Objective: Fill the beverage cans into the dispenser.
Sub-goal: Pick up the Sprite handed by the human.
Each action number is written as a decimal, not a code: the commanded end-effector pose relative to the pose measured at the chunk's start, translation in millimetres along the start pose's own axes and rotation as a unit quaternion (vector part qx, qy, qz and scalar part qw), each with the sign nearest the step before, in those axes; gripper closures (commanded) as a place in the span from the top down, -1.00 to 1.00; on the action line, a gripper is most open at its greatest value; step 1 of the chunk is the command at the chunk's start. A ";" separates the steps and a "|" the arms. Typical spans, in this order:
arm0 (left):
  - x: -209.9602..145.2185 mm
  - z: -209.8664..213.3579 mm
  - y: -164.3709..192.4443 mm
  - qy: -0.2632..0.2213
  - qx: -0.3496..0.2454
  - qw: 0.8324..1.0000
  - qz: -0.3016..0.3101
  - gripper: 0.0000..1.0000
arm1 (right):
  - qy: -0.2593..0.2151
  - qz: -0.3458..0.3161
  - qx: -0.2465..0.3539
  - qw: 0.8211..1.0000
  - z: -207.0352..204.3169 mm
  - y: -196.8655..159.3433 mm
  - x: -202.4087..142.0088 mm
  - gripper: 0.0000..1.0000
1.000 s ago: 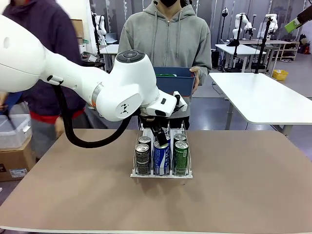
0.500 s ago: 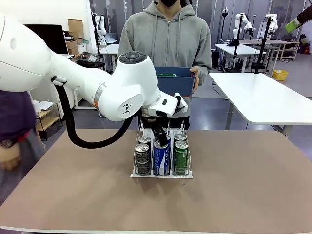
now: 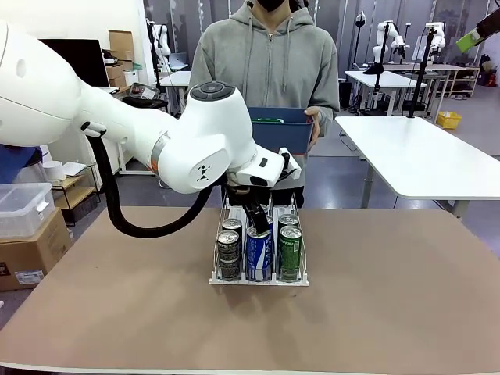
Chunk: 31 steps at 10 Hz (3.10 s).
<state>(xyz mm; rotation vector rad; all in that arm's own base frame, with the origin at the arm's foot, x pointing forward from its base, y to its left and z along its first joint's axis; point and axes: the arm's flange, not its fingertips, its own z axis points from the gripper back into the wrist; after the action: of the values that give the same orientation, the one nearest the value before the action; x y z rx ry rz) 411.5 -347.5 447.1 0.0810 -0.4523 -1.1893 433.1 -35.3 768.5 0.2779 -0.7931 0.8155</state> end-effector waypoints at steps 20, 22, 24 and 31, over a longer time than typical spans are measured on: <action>-98.6 252.7 156.2 -0.166 -0.057 0.982 0.065 1.00 | 0.000 -0.001 0.001 1.000 0.0 0.1 -1.6 1.00; -98.6 252.7 156.2 -0.166 -0.057 0.982 0.065 1.00 | 0.000 -0.001 0.001 1.000 0.0 0.1 -1.6 1.00; -95.0 266.1 156.2 -0.167 -0.079 0.980 0.070 1.00 | 0.000 -0.001 0.001 1.000 0.0 0.1 -1.6 1.00; -106.9 311.5 180.5 -0.197 -0.065 0.978 0.034 1.00 | 0.000 -0.001 0.001 1.000 0.0 0.1 -1.6 1.00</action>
<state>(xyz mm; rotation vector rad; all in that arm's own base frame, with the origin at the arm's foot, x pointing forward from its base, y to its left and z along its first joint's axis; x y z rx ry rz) 410.4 -126.9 761.1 -0.3022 -0.6847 -1.1354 433.2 -35.8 768.5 0.2778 -0.7932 0.8145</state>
